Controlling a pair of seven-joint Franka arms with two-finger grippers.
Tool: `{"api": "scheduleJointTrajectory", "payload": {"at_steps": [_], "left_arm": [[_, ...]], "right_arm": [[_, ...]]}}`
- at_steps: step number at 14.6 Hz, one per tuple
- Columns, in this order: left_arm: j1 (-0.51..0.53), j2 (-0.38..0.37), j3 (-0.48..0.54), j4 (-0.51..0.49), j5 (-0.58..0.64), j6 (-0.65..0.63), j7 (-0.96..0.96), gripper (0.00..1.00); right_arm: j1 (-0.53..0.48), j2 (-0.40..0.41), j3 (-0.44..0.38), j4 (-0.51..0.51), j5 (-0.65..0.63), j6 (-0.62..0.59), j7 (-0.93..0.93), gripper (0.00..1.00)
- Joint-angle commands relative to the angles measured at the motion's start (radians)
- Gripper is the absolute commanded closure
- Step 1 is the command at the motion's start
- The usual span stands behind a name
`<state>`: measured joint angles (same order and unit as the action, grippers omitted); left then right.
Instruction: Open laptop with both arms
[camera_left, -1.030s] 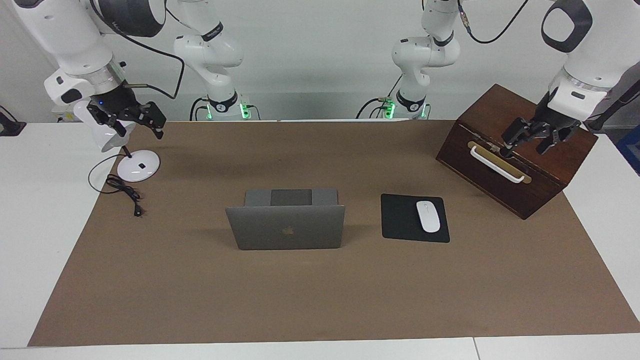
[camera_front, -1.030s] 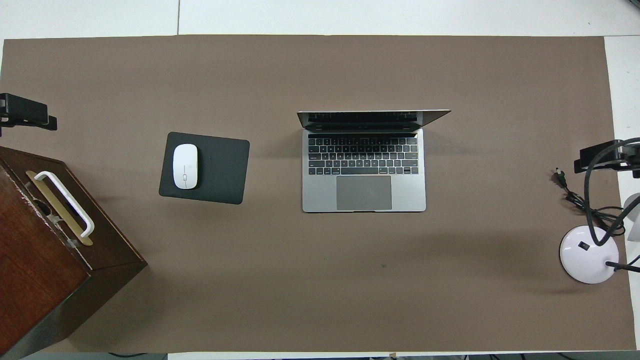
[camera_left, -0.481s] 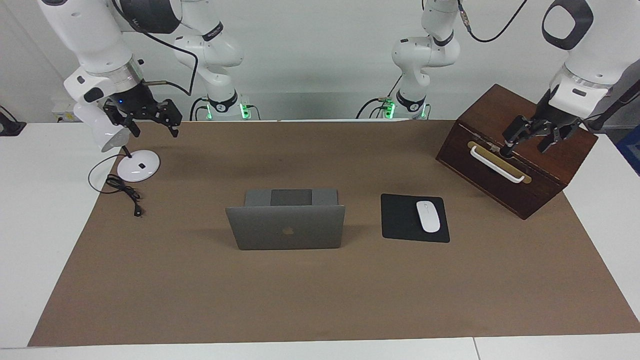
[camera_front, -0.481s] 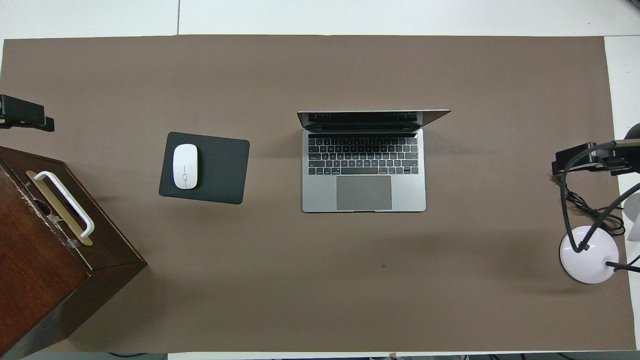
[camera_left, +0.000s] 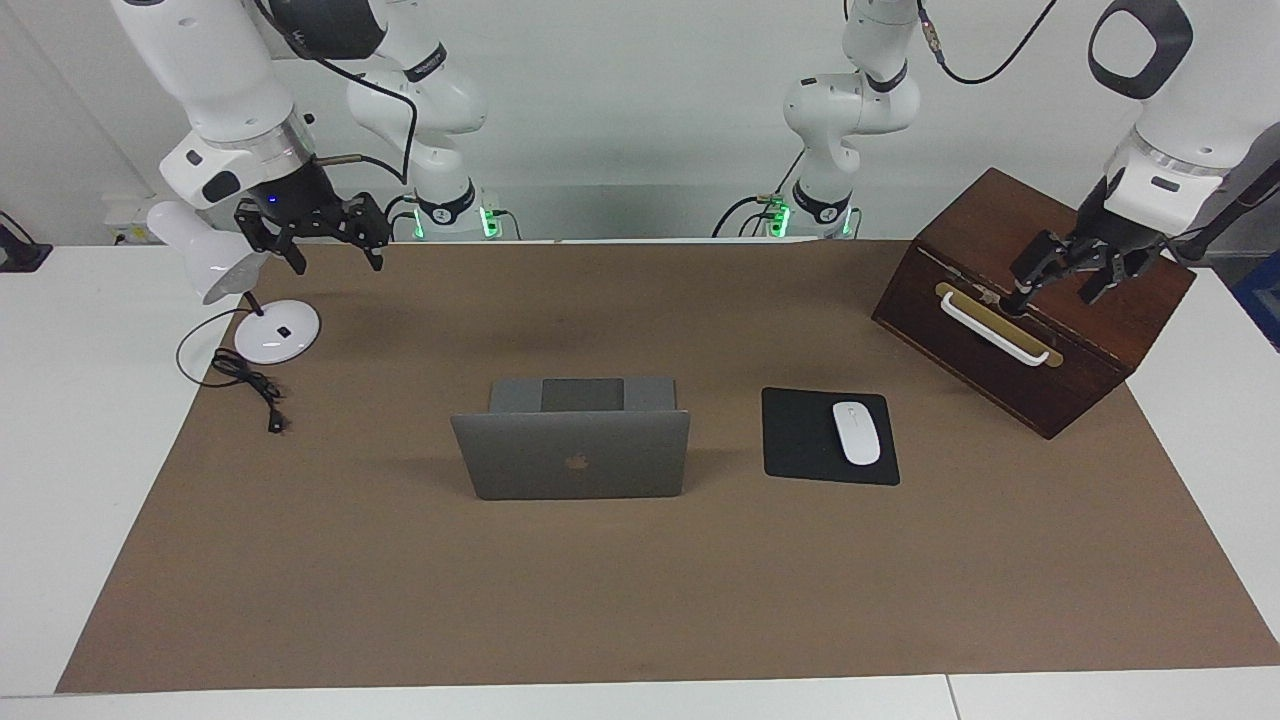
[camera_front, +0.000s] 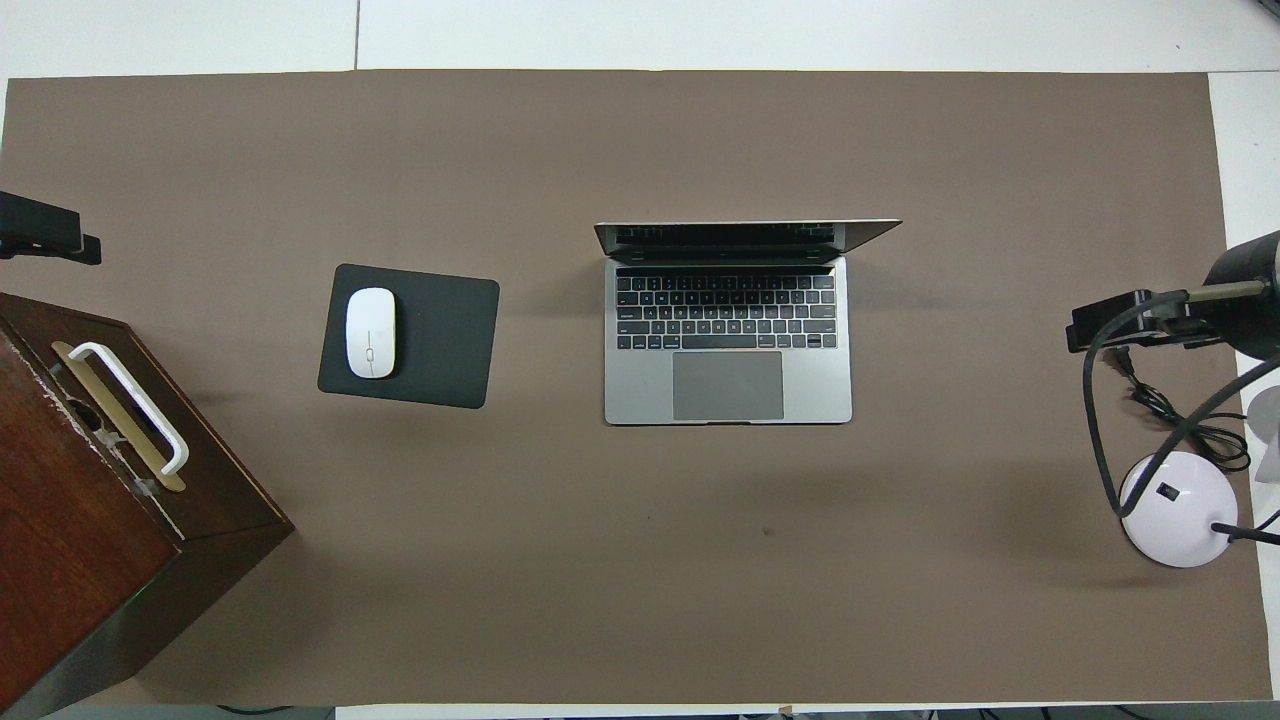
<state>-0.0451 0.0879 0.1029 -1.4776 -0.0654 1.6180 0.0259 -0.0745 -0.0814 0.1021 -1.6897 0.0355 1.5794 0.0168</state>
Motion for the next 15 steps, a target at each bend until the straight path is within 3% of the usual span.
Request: {"api": "scheduleJointTrajectory", "payload": {"at_steps": [1,3,5,15], "left_arm": [[-0.01,-0.031,-0.002,-0.036,0.021,-0.01,0.002,0.0],[-0.013,-0.031,-0.003,-0.035,0.019,-0.017,0.002,0.0],[-0.013,-0.031,-0.003,-0.035,0.019,-0.015,0.002,0.0],[-0.009,-0.031,-0.003,-0.035,0.019,-0.015,0.002,0.0]], "right_arm": [[-0.011,-0.021,0.018,-0.007,0.023,0.019,-0.023,0.0],[-0.005,-0.021,0.013,-0.007,0.023,0.019,-0.026,0.0],[0.1,-0.027,-0.071,-0.007,0.021,0.019,-0.015,0.0],[0.101,-0.031,-0.122,-0.016,-0.028,0.013,-0.018,0.0]]}}
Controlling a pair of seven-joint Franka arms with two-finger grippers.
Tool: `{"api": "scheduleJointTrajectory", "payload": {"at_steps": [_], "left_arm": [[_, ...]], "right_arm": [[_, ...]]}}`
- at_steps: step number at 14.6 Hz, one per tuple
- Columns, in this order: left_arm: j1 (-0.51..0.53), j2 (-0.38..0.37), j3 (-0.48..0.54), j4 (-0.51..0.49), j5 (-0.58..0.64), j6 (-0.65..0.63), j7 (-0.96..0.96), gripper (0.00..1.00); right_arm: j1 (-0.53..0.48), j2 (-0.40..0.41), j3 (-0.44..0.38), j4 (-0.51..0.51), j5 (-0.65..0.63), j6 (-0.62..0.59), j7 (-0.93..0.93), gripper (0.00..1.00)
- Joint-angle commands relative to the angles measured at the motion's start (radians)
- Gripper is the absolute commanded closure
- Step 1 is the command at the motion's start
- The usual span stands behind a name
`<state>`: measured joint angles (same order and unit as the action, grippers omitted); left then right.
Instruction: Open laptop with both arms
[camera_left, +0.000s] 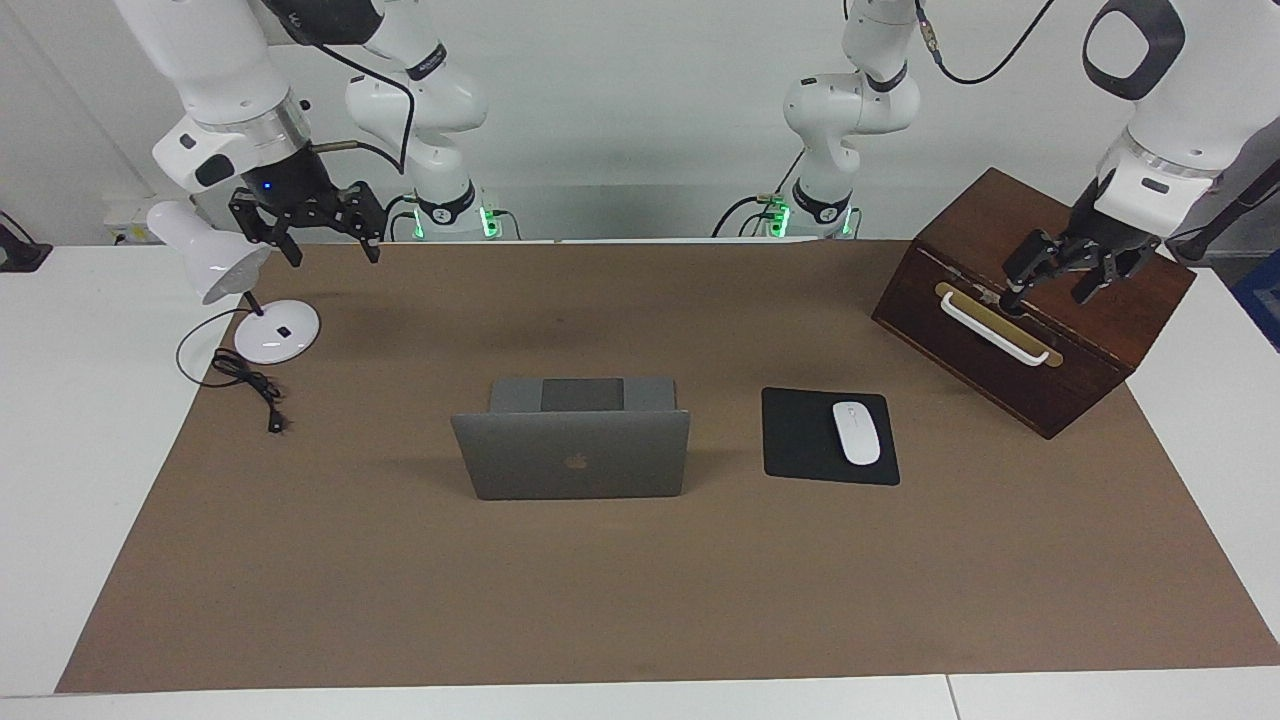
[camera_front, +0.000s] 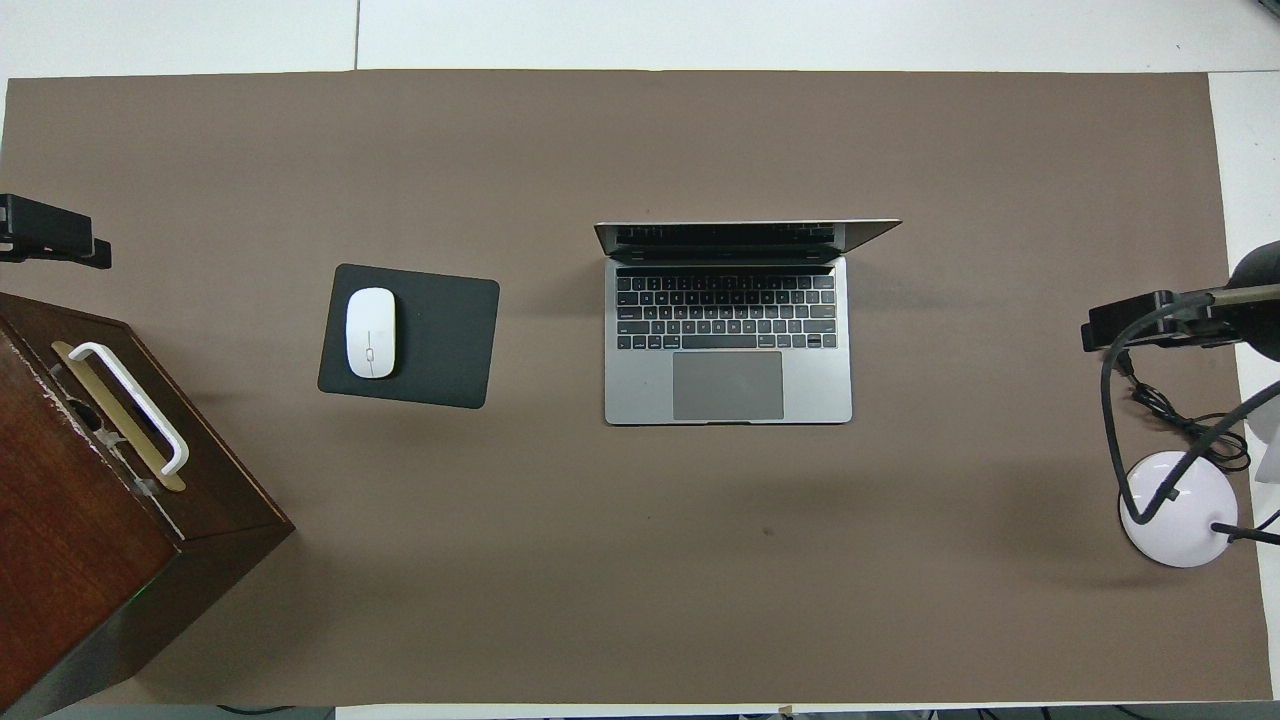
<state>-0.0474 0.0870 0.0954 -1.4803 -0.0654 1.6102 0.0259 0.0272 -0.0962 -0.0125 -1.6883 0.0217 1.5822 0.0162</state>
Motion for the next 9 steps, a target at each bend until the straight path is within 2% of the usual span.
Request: {"api": "scheduleJointTrajectory", "payload": {"at_steps": [1,7,9], "left_arm": [[-0.008,-0.03,0.006,-0.032,0.019,-0.006,0.002,0.0],[0.003,-0.038,0.009,-0.037,0.022,-0.07,0.0,0.0],[0.001,-0.039,0.007,-0.037,0.064,-0.072,0.002,0.0]], "right_arm": [[-0.001,-0.016,-0.007,-0.019,-0.029,0.01,-0.015,0.0],[-0.001,-0.019,-0.061,-0.022,-0.037,0.009,-0.021,0.0],[-0.001,-0.019,-0.064,-0.022,-0.037,0.007,-0.019,0.0]]}}
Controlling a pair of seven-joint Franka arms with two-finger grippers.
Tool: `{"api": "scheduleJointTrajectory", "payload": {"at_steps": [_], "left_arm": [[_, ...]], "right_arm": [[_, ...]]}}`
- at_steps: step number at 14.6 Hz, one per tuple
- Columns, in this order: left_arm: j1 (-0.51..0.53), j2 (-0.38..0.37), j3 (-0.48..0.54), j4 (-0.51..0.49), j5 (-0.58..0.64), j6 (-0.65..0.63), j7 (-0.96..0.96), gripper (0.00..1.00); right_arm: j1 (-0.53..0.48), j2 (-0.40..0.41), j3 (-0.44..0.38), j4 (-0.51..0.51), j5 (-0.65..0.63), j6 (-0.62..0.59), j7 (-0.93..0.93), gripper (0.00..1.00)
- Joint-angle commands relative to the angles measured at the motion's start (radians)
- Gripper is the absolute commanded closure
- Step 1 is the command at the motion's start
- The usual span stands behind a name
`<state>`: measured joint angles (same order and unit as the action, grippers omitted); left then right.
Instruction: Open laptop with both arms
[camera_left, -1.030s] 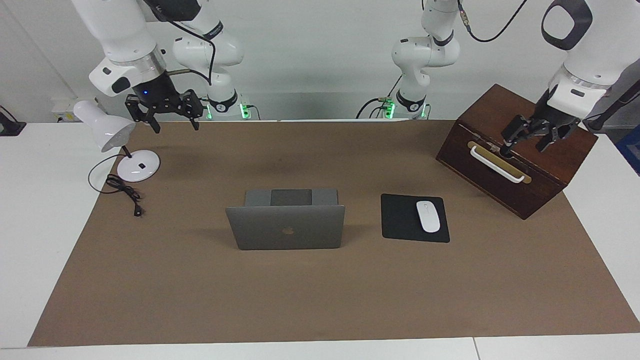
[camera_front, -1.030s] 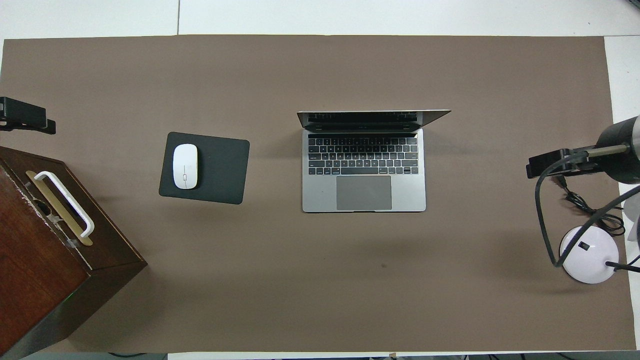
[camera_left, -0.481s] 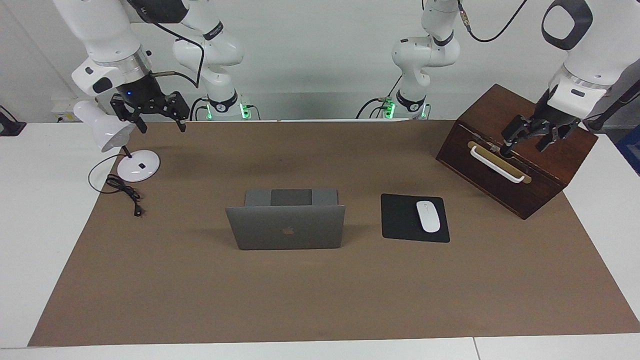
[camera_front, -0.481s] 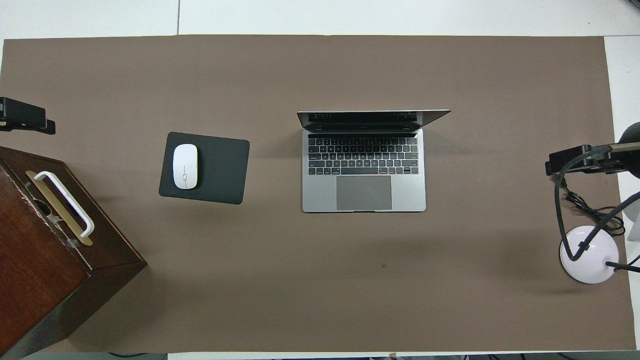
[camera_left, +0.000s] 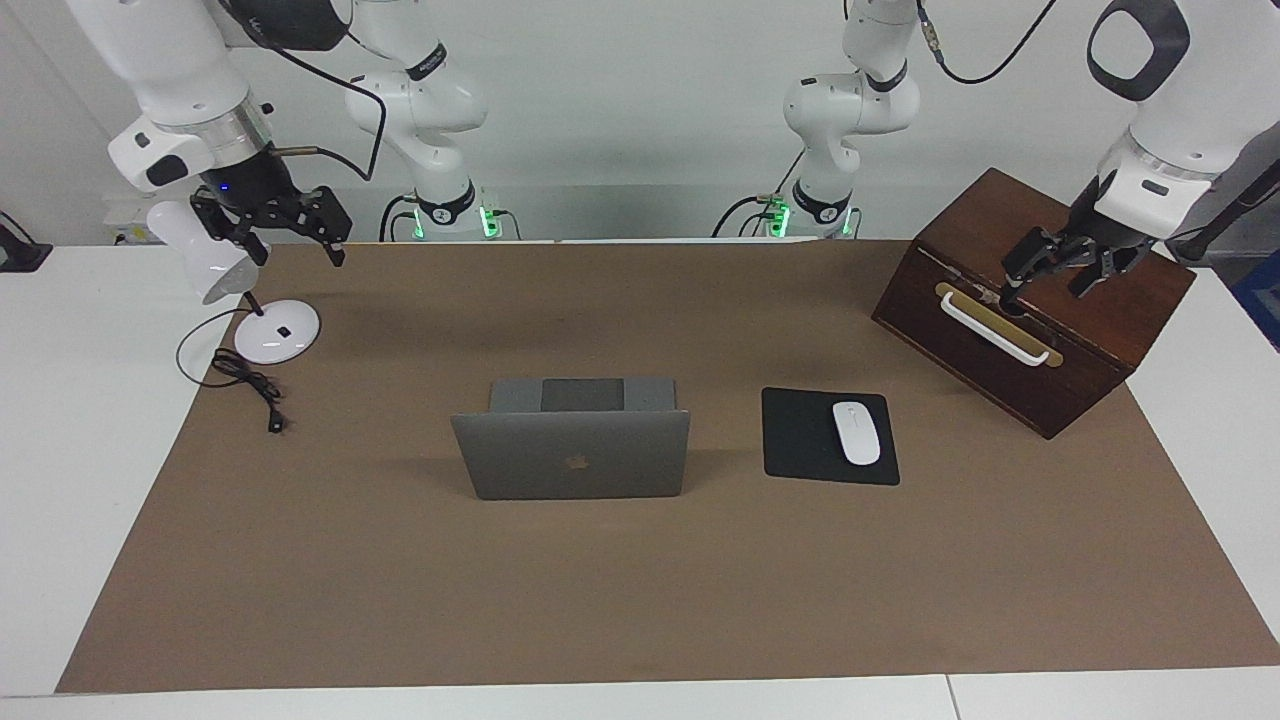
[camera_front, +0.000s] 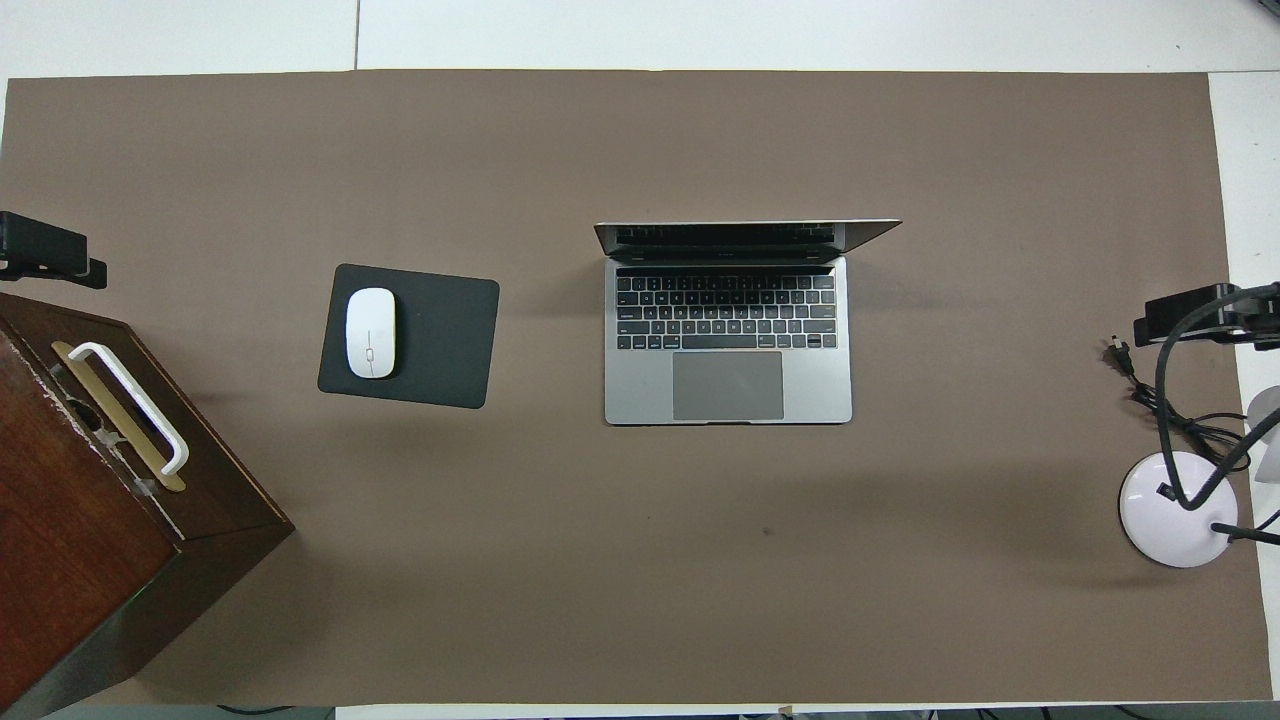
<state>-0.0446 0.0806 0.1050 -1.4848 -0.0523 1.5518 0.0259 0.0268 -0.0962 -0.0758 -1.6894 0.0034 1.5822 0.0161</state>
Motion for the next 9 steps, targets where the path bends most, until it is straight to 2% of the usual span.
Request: {"api": "scheduleJointTrajectory", "payload": {"at_steps": [1,9], "left_arm": [[-0.004,-0.035,-0.002,-0.04,0.06,-0.009,0.002,0.0],[0.0,-0.039,-0.004,-0.043,0.06,0.004,0.006,0.0]], "right_arm": [[-0.001,-0.019,-0.008,-0.021,-0.019,0.007,-0.019,0.0],[0.002,-0.02,-0.018,-0.023,-0.019,0.007,-0.019,0.0]]}}
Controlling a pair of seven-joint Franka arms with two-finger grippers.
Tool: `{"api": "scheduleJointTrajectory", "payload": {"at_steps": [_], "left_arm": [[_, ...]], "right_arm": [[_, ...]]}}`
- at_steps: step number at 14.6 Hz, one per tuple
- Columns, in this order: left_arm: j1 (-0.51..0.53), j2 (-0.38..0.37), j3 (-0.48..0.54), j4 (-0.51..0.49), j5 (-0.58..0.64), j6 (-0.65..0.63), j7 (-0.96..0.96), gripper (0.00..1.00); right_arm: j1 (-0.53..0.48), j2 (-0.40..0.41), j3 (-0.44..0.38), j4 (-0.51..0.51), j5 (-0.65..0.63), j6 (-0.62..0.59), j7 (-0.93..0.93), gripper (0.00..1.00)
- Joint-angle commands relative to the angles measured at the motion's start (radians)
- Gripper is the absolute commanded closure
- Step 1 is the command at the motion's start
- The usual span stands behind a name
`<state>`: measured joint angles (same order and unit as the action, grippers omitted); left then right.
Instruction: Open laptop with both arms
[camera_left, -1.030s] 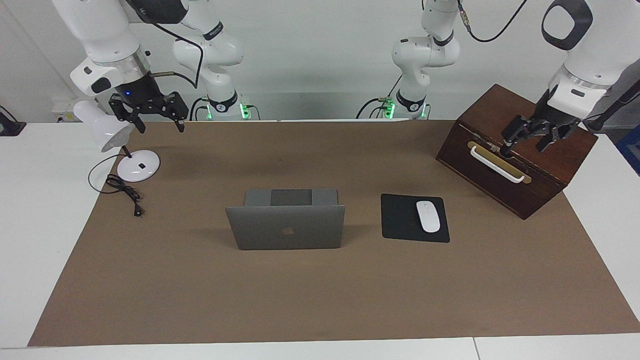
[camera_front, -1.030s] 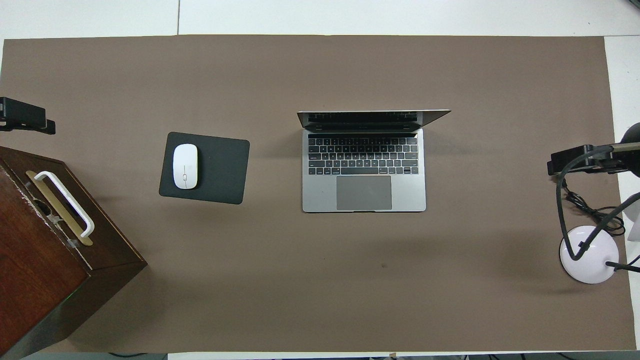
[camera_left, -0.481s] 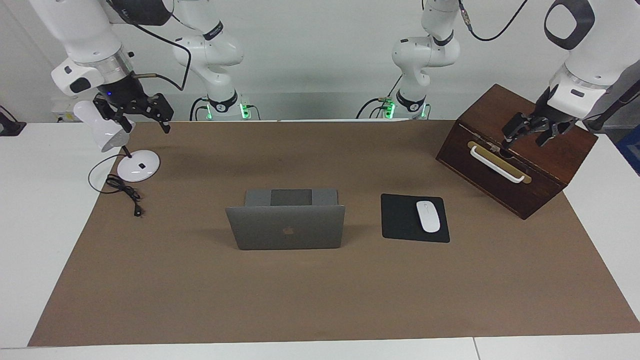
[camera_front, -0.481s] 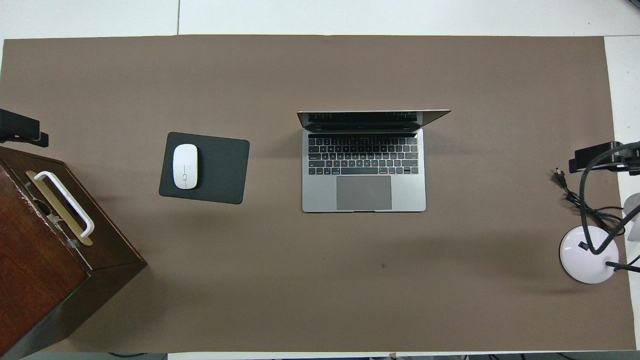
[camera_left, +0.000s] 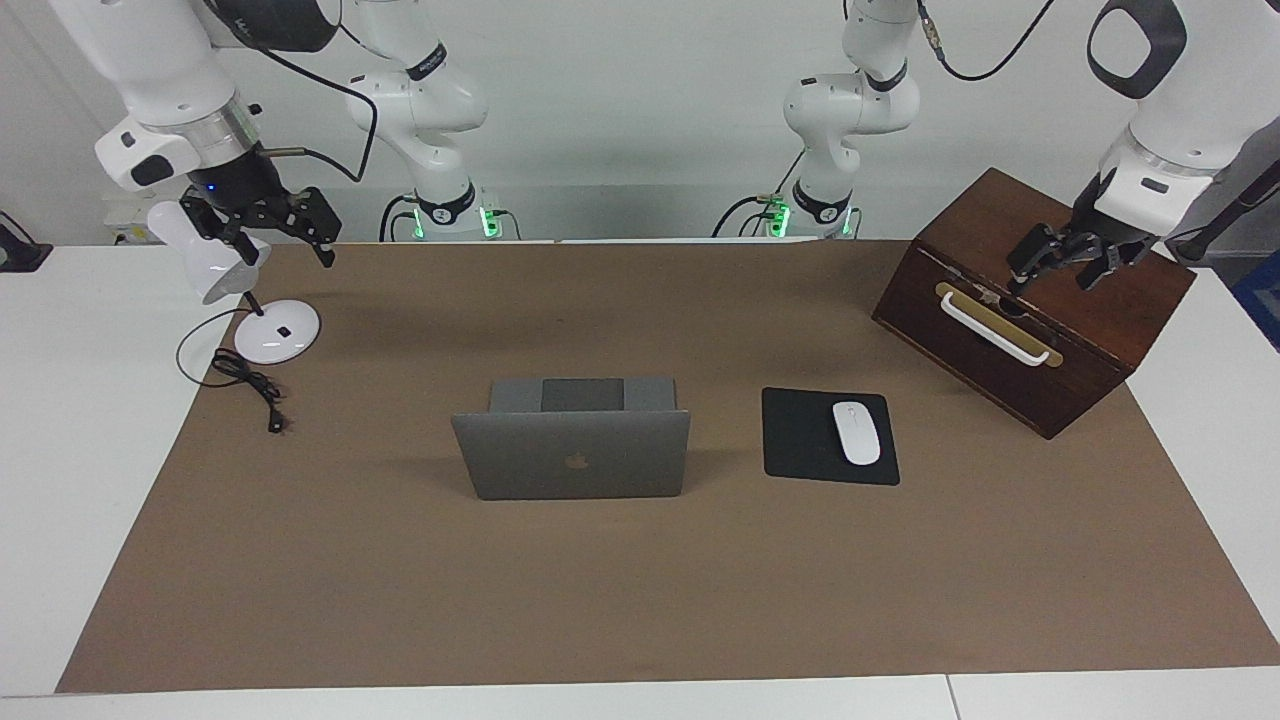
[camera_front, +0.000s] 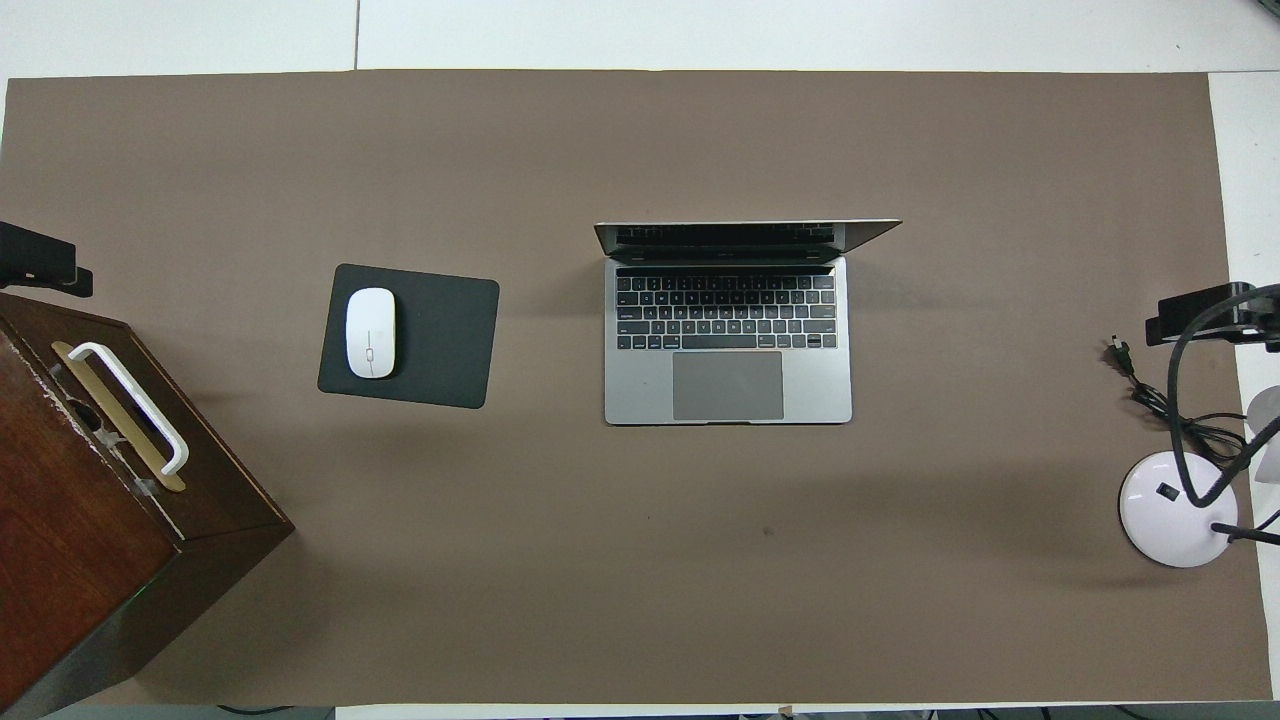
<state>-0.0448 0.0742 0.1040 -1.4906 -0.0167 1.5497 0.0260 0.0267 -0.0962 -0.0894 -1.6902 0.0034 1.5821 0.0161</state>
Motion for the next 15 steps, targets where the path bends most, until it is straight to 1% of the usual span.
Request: {"api": "scheduleJointTrajectory", "payload": {"at_steps": [1,15], "left_arm": [[0.0,-0.033,-0.003,-0.037,0.024,0.006,0.011,0.0],[-0.003,-0.037,-0.004,-0.05,0.021,0.027,0.015,0.0]], "right_arm": [[0.002,-0.02,-0.004,-0.022,-0.019,0.007,-0.019,0.0],[0.01,-0.02,-0.006,-0.022,-0.019,0.007,-0.021,0.0]]}}
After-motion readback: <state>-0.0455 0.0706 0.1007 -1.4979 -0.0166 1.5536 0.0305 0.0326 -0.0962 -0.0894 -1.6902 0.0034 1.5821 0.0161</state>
